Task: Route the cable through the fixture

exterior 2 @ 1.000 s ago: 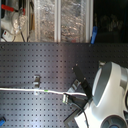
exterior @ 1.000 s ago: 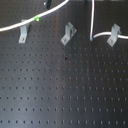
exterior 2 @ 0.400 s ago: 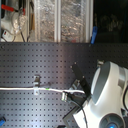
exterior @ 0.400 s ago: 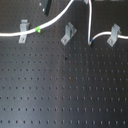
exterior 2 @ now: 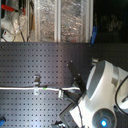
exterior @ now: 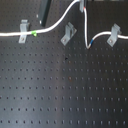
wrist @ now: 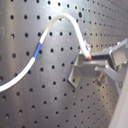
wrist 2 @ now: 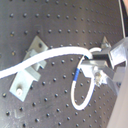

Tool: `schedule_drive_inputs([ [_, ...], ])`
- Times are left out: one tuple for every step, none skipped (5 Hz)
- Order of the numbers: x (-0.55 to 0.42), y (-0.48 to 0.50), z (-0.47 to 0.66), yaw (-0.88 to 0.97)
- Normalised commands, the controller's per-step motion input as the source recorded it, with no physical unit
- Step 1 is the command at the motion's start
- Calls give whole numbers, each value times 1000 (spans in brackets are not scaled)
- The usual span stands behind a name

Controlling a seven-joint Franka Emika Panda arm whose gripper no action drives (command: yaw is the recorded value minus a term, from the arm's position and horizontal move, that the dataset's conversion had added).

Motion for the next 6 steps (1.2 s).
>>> schedule_drive_inputs([
  [-356, 268, 222, -657],
  [-371, 206, 212, -697],
  [0, 0, 0, -6],
  [-260, 11, 402, -277],
  [-314, -47, 433, -520],
  [-36, -60, 30, -6],
])
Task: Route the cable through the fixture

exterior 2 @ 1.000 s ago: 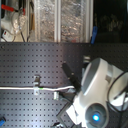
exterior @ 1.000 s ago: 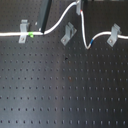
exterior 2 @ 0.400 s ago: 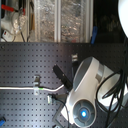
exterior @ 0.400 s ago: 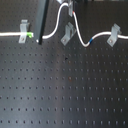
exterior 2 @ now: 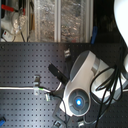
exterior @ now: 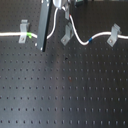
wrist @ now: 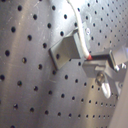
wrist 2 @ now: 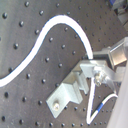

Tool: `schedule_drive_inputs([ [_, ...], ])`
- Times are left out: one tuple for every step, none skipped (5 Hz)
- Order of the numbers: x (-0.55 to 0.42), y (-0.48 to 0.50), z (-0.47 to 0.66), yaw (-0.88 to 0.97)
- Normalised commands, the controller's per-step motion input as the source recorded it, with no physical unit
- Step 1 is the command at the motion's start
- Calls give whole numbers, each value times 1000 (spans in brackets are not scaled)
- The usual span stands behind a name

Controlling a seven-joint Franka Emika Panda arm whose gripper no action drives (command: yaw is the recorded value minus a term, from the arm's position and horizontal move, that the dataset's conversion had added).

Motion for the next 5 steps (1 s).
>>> schedule_drive_inputs([
  [-284, 1, 323, -160],
  [-213, 5, 190, -126],
  [-15, 8, 9, 0],
  [-145, 79, 285, 0],
  [-240, 128, 327, 29],
])
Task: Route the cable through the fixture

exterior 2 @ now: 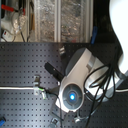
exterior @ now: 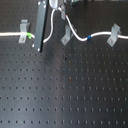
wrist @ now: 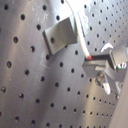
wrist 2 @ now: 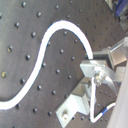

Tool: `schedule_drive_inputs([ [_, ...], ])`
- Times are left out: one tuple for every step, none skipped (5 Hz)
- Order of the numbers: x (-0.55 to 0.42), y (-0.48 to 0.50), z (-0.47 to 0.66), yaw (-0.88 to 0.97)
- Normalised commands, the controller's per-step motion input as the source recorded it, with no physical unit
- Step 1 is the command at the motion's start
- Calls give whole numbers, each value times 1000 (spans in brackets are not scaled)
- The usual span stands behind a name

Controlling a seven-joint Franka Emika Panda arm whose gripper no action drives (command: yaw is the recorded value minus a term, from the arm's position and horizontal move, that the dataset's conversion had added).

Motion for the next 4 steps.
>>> schedule_drive_inputs([
  [-179, 92, 31, 100],
  [164, 294, 352, 157],
  [383, 233, 432, 494],
  [324, 103, 319, 469],
])
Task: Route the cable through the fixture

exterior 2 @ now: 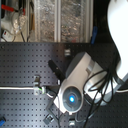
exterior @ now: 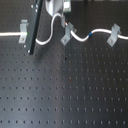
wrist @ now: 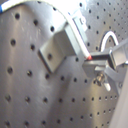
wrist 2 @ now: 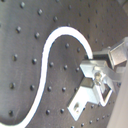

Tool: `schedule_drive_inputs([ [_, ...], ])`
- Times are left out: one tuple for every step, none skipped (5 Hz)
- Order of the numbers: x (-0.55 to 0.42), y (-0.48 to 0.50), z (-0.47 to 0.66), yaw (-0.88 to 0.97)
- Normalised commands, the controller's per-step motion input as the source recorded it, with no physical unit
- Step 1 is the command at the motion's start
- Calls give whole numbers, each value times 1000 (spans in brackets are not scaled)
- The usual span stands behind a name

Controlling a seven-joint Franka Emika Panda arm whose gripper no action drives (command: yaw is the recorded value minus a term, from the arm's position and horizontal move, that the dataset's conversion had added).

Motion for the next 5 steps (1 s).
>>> schedule_drive_inputs([
  [-10, 8, 0, 0],
  [-58, 5, 0, 0],
  [-272, 32, 2, -220],
  [-250, 118, 1, 123],
  [-205, 157, 1, 194],
])
